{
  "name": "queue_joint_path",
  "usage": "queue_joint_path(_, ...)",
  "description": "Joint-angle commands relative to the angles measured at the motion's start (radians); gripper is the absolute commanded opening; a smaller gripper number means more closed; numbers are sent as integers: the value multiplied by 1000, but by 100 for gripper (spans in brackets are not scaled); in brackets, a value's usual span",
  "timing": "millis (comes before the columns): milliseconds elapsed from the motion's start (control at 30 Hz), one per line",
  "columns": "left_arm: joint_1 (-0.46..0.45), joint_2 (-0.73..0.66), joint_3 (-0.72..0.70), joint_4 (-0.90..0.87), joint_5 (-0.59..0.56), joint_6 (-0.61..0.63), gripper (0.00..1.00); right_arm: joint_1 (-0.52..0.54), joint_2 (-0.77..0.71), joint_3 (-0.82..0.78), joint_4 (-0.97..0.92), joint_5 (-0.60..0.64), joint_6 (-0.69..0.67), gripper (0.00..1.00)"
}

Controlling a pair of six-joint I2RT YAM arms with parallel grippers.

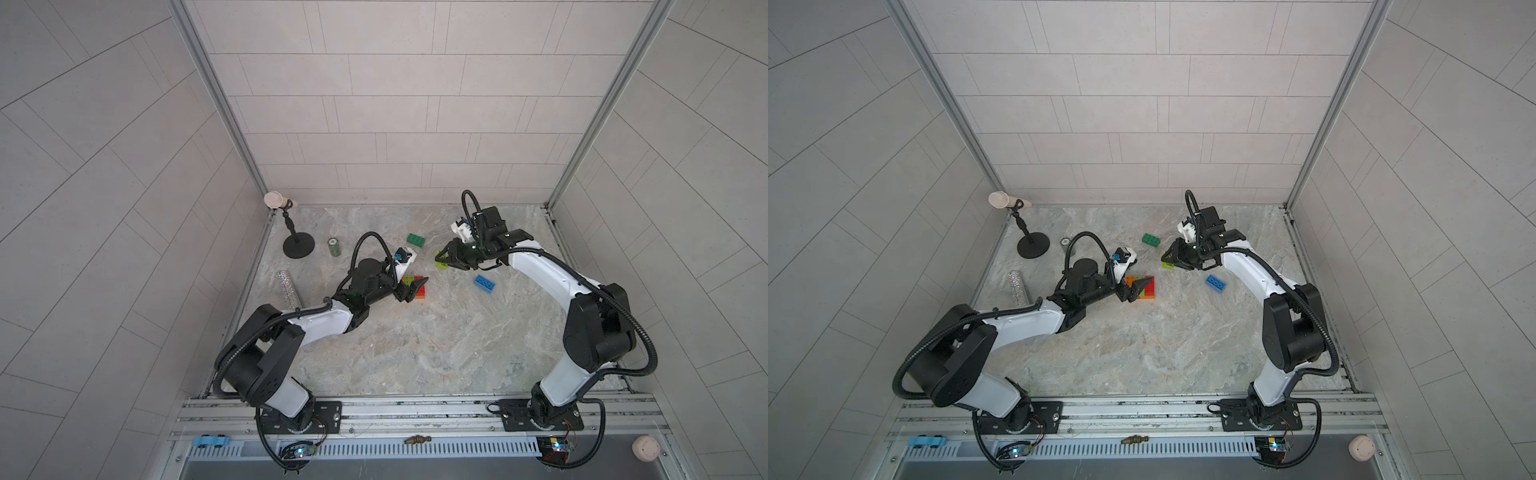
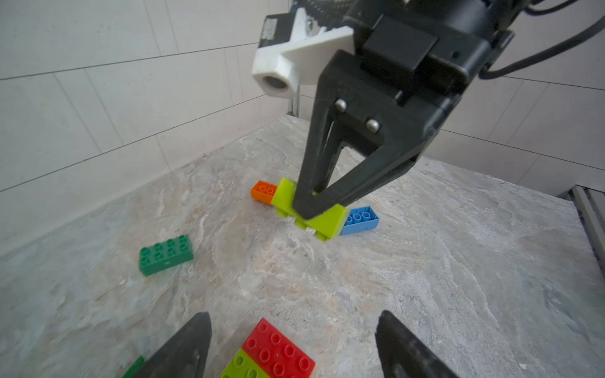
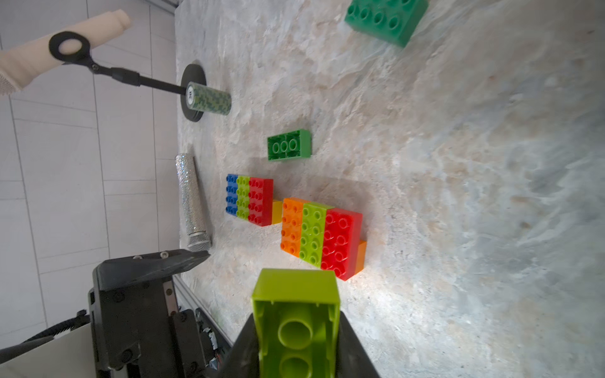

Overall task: Assemble a rectangle with lego
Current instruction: Place the lego brick at the center of the board.

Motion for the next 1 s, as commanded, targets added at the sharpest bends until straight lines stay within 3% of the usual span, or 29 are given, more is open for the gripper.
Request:
queue_joint_path(0,-8,32,40,122,60,75,84,15,-13,19,-45,-86,-37,29)
queue_joint_path(267,-9,117,109,102,129,102,83,53,-9,55,-120,-122,-101,29)
queue_joint_path(533,-7,111,118,102,131,98,76,66,-5,56,-170,-163,-154,29)
queue_joint_path(733,-7,106,114,97,133,100,49,66,-10,51,-147,-163,-140,30)
queue_joint_path(833,-5,101,114,89,118,101,38,62,-14,52,-149,-157,-140,39)
queue_joint_path(967,-3,85,141,-47,100,131,32,21,-58,42,-157,-121,-145,51)
